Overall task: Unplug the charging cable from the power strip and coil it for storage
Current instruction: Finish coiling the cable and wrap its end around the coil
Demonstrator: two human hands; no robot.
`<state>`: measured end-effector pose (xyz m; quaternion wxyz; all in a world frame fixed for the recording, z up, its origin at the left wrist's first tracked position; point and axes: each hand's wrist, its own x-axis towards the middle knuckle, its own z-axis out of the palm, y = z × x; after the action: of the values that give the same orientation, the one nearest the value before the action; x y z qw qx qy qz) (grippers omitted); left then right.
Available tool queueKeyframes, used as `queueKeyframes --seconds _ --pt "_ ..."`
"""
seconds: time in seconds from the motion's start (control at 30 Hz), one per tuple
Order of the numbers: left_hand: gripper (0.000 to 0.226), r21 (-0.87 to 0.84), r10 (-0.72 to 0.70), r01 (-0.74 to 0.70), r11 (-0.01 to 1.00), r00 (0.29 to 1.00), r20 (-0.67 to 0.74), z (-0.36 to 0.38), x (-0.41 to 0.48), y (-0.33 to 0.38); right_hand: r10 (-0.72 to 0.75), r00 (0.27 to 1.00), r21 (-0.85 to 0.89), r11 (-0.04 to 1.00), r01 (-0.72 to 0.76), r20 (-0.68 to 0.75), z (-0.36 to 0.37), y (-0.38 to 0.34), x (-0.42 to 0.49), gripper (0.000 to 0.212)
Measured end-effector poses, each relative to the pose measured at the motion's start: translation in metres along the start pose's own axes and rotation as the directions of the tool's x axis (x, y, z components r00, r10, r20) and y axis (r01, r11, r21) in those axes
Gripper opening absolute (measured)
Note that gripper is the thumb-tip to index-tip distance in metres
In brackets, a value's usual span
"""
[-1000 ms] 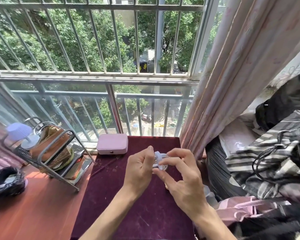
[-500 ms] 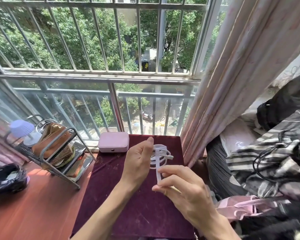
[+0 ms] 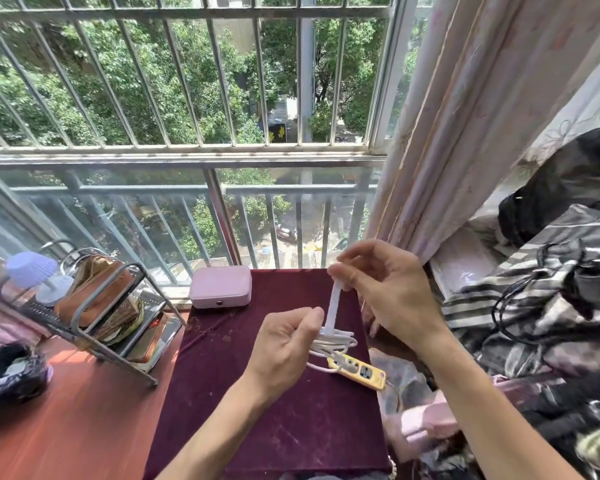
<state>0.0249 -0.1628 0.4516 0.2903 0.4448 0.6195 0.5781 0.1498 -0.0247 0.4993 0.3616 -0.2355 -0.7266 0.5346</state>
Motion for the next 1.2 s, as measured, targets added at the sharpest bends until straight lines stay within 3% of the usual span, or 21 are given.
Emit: queueKeyframes --seconds 0.2,0.27,0.37,0.47,0.53,0.6,0.67,0.77,0.87,0.97,1.1,1.2 --pt "0.083 -0.079 0.019 -0.02 0.997 1.0 -0.015 0.005 -0.005 0.015 0.301 0.917 0.01 0.949 -0.315 0.261 0.003 0.027 0.004 0.022" --pt "0.074 -0.095 0.032 -0.036 0.995 0.999 -0.043 0.006 -0.004 0.016 0.35 0.878 0.009 0.928 -0.373 0.326 0.006 0.03 -0.001 0.026" --pt "0.076 -0.062 0.026 -0.033 0.998 0.994 -0.109 0.011 -0.003 0.014 0.387 0.834 0.03 0.901 -0.432 0.393 0.006 0.033 -0.004 0.021" --pt "0.053 -0.068 0.02 -0.035 0.997 0.978 -0.208 0.016 -0.002 0.014 0.43 0.775 0.014 0.871 -0.492 0.464 0.002 0.034 -0.004 0.007" --pt "0.042 -0.101 0.025 -0.047 0.994 0.976 -0.215 0.019 -0.002 0.014 0.438 0.737 -0.002 0.86 -0.51 0.515 -0.001 0.038 -0.003 0.013" --pt "0.05 -0.1 0.032 -0.053 0.994 0.979 -0.203 0.022 -0.002 0.013 0.464 0.703 -0.053 0.852 -0.521 0.539 -0.003 0.041 -0.003 0.007" --pt "0.055 -0.106 0.014 -0.037 0.994 0.978 -0.207 0.024 -0.001 0.011 0.458 0.7 -0.078 0.861 -0.502 0.549 -0.005 0.043 -0.002 0.024" --pt "0.055 -0.081 -0.01 -0.01 0.997 0.97 -0.242 0.024 0.003 0.006 0.415 0.766 -0.03 0.887 -0.461 0.491 -0.006 0.039 -0.003 0.02" --pt "0.058 -0.068 -0.057 0.04 0.997 0.961 -0.272 0.02 0.007 0.001 0.285 0.942 -0.12 0.956 -0.266 0.18 -0.003 0.036 -0.013 0.007" --pt "0.064 -0.079 -0.127 0.108 0.991 0.943 -0.308 0.015 0.011 -0.004 0.05 0.996 -0.2 0.978 -0.064 -0.075 0.007 0.031 -0.038 0.012" --pt "0.084 -0.103 -0.197 0.171 0.98 0.914 -0.355 0.012 0.015 -0.007 -0.094 0.996 -0.415 0.906 0.081 -0.011 0.025 0.026 -0.074 0.01" --pt "0.071 -0.15 -0.232 0.191 0.97 0.911 -0.342 0.013 0.016 -0.007 -0.188 0.982 -0.636 0.76 0.133 -0.019 0.038 0.032 -0.085 0.018"
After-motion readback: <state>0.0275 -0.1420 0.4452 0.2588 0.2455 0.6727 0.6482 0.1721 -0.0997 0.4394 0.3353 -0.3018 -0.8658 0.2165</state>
